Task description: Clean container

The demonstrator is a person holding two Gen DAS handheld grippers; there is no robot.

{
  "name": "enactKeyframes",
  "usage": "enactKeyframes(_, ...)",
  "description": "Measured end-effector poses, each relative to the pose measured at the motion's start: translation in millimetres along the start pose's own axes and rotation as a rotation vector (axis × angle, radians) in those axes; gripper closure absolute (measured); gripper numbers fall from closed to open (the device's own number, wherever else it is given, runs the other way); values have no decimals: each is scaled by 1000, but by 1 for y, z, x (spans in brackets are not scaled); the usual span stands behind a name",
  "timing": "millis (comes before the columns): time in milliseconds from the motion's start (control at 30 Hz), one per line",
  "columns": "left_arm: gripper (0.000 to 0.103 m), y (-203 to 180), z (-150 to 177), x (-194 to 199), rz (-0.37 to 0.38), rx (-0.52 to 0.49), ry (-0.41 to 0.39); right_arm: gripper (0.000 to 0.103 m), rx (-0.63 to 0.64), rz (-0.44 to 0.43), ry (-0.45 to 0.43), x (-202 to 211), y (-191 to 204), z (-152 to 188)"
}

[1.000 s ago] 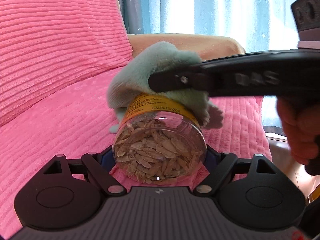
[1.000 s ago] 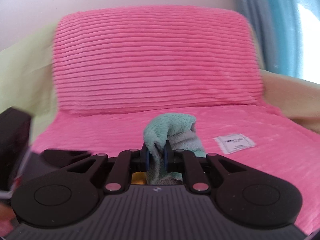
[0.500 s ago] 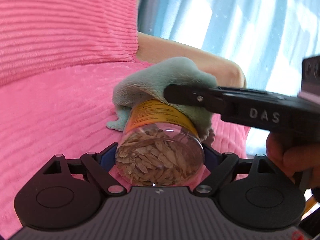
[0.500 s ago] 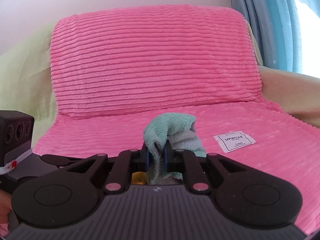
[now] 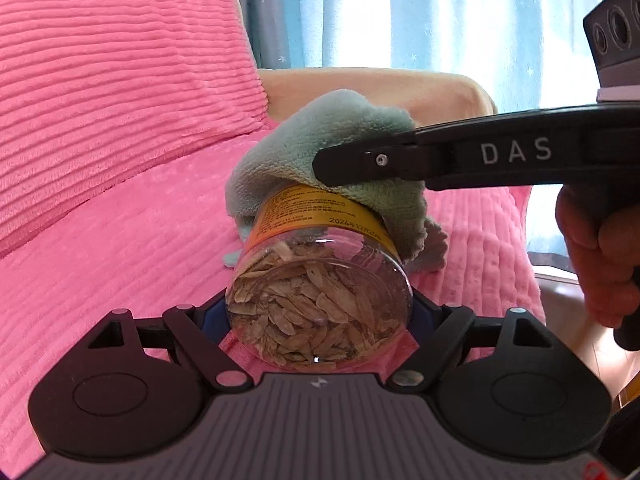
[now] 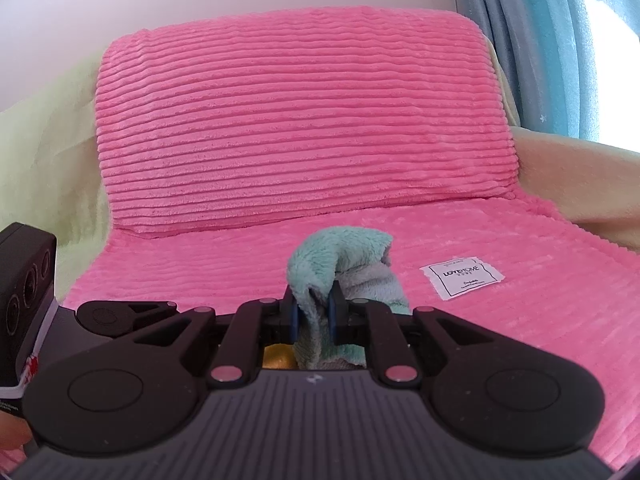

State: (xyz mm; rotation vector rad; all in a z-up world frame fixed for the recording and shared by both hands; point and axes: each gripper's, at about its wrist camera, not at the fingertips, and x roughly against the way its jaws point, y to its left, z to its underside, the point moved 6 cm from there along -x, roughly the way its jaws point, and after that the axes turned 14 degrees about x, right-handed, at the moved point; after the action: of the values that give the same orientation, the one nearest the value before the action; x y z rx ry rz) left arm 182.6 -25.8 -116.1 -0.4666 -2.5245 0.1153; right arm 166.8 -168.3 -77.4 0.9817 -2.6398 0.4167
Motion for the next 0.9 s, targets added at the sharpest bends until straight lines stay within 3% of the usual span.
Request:
enactKeyframes(67, 19, -4, 1, -1, -5, -6, 0, 92, 11, -9, 1, 2, 4, 0)
enactKeyframes(333, 19, -20, 5, 0, -13, -3, 1, 92, 108, -189, -25, 15, 45, -3)
enactKeyframes(467, 19, -25, 6, -3, -15, -8, 0, 93, 87, -163, -25, 9, 37, -4)
enactKeyframes(633, 19, -30, 7, -6, -19, -19, -1, 93, 13, -16, -14, -3, 9, -2)
enactKeyframes(900, 19, -39, 10, -6, -20, -13, 4, 92, 12, 0, -15, -6, 8, -1)
